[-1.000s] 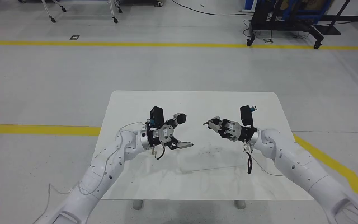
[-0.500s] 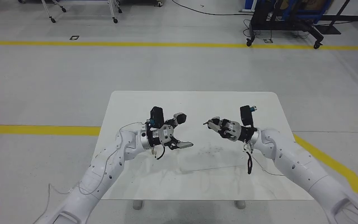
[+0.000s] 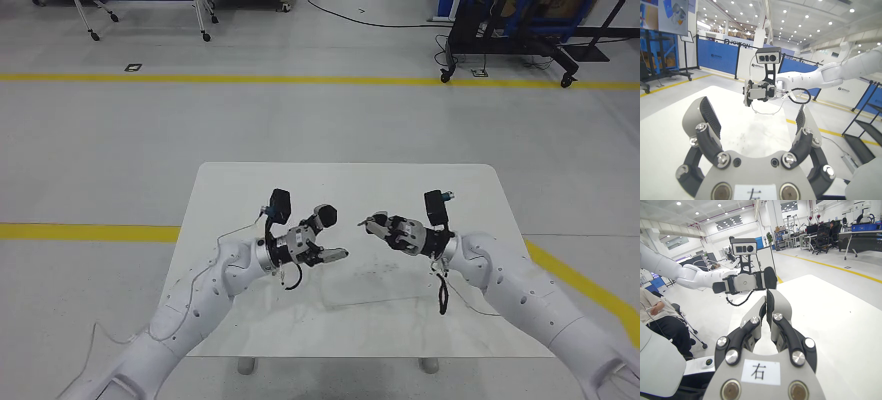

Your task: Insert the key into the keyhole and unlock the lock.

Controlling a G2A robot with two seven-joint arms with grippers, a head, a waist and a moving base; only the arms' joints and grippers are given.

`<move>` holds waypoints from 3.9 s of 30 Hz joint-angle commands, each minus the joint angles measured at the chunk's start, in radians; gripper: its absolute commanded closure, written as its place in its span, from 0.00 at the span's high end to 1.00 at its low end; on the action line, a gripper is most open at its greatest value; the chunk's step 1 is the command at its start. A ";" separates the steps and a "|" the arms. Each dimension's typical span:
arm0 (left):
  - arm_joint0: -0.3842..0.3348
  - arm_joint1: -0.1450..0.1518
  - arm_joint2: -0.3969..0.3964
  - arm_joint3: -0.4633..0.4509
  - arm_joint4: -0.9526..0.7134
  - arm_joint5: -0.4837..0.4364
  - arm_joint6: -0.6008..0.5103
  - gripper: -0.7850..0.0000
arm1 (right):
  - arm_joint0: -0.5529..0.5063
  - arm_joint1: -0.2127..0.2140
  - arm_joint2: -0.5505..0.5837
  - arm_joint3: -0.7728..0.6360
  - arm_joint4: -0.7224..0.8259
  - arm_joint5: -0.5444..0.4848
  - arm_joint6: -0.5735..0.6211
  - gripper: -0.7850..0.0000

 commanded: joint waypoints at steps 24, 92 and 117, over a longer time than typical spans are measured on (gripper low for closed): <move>-0.102 0.011 0.079 0.049 -0.739 0.000 -0.615 0.42 | 0.055 0.003 -0.048 -0.032 0.459 0.000 0.404 0.00; -0.005 0.025 -0.111 -0.020 -0.584 0.000 -0.859 0.00 | -0.042 -0.017 0.112 -0.082 0.359 0.000 0.644 0.42; -0.053 0.016 -0.041 0.011 -0.559 0.000 -0.808 0.00 | -0.025 -0.012 0.113 -0.100 0.580 0.000 0.888 0.31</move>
